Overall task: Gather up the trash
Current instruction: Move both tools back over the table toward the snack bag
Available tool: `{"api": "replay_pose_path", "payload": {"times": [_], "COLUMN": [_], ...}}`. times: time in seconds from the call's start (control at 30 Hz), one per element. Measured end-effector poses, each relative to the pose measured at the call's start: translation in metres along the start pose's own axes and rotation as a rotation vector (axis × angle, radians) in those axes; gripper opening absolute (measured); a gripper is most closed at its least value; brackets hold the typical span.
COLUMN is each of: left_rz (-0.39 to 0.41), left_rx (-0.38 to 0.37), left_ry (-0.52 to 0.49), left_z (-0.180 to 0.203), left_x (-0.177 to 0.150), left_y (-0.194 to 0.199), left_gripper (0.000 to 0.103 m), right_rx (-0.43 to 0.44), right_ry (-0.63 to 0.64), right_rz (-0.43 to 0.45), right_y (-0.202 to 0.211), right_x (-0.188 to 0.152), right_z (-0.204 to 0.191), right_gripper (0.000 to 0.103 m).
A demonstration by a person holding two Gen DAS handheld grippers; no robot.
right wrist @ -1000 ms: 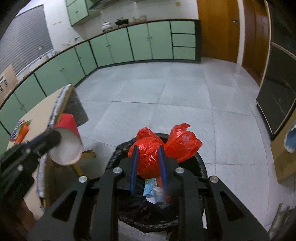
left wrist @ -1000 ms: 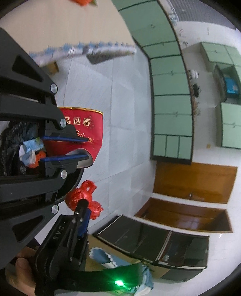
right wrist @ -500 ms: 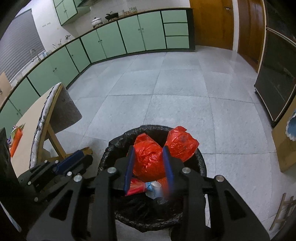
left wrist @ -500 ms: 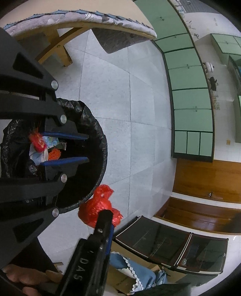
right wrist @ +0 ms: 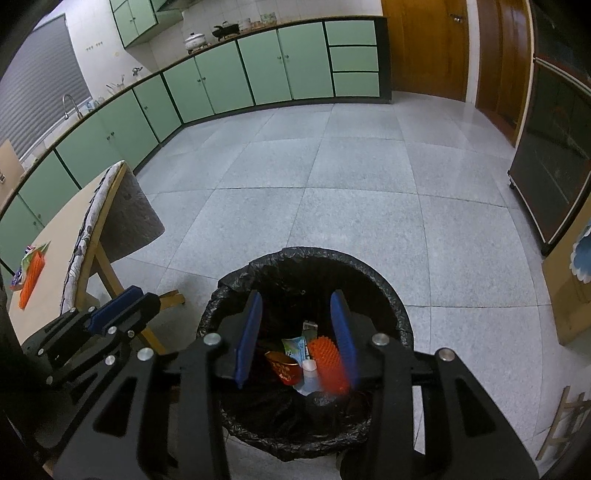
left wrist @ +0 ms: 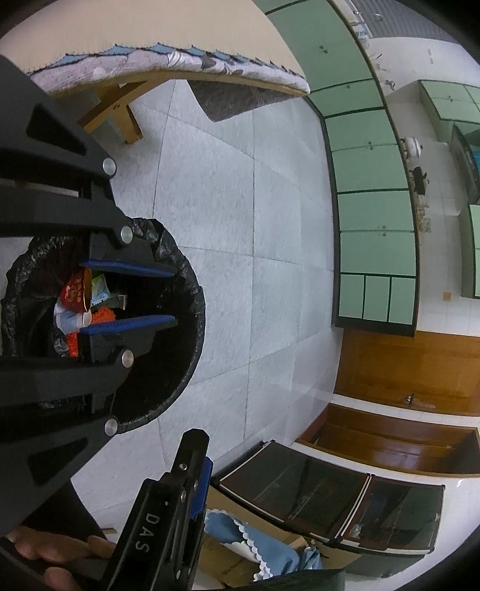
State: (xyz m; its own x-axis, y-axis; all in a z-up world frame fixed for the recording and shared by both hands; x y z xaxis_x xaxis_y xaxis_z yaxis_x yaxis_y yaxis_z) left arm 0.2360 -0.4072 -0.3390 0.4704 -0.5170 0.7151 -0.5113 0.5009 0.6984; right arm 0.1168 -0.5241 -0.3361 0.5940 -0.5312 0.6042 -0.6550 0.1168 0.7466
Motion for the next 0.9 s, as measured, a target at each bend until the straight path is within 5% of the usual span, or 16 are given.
{"api": "replay_pose_path", "payload": {"times": [0.7, 0.9], "left_rz": [0.021, 0.071], "left_rx": [0.014, 0.067], "left_ry": [0.008, 0.047], "left_z": [-0.005, -0.044], "left_x": [0.008, 0.010], "left_y": [0.016, 0.054], "left_gripper": [0.022, 0.036], "right_rx": [0.008, 0.065], "right_ry": [0.018, 0.086], "right_rz": [0.009, 0.030], "right_y": [0.014, 0.028], "right_x": [0.002, 0.014], "right_z": [-0.008, -0.052], "right_gripper": [0.038, 0.038]}}
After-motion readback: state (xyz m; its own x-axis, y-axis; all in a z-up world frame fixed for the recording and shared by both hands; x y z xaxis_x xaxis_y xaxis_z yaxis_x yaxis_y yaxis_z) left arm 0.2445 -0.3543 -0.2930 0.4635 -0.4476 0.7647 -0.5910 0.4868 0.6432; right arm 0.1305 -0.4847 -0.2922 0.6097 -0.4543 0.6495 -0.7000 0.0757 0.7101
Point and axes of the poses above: each gripper's, at about its wrist camera, not at the fingertips, and y roughly against the way its jaws point, z to its right, x to its top, the point moved 7 cm from there along -y, roughly the way its jaws point, and after that the axes turned 8 degrees about x, right-handed, at the moved point
